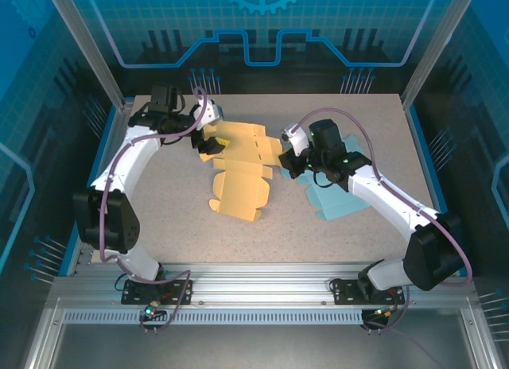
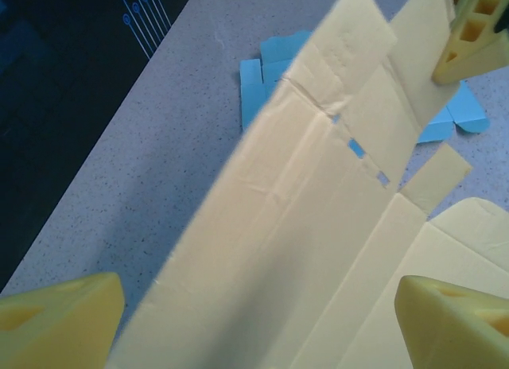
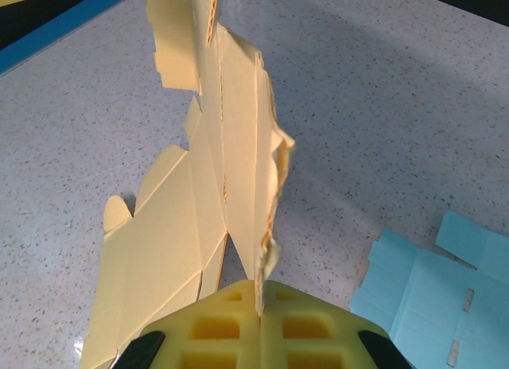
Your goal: Fold the paper box
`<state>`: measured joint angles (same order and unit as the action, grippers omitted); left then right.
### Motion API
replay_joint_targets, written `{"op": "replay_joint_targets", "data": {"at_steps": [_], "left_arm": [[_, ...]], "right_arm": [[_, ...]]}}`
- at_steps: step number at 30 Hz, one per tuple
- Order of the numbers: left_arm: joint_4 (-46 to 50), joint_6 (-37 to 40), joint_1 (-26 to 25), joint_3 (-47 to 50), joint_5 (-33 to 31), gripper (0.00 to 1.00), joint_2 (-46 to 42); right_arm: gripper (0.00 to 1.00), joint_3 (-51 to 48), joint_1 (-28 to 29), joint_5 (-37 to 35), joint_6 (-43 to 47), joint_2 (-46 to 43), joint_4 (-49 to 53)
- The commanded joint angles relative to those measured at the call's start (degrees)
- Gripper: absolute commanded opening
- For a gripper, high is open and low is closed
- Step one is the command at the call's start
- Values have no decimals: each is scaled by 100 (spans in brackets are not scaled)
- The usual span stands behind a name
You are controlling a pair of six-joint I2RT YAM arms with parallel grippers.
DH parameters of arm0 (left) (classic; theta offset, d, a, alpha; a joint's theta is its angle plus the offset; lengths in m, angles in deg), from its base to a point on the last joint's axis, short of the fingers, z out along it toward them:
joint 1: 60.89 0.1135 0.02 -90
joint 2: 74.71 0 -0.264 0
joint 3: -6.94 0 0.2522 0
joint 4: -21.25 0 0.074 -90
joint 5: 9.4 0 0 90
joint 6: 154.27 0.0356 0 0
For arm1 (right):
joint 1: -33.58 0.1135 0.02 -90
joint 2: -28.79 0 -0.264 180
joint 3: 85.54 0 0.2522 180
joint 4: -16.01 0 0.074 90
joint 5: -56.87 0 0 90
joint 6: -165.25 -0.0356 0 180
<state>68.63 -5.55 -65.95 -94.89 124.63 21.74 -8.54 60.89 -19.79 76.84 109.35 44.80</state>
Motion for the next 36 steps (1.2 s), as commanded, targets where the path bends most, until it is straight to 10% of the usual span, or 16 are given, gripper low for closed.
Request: {"op": "replay_joint_targets", "data": {"at_steps": [1,18,26,36], "left_arm": [[752,660,-34,-576,193,86,329],[2249,1466,-342,-2009,-615,87,1426],[2192,1377,-402,-2170,-863,36,1478],[798,907,-761,-1114,-1794,1,815]], "right_arm": [[0,-40,-33,262,121,-167,-13],[0,56,-33,331,191,-38,-15],[0,14,-41,9,111,28,-66],[0,-225,-84,-518,-296,128,-213]]}}
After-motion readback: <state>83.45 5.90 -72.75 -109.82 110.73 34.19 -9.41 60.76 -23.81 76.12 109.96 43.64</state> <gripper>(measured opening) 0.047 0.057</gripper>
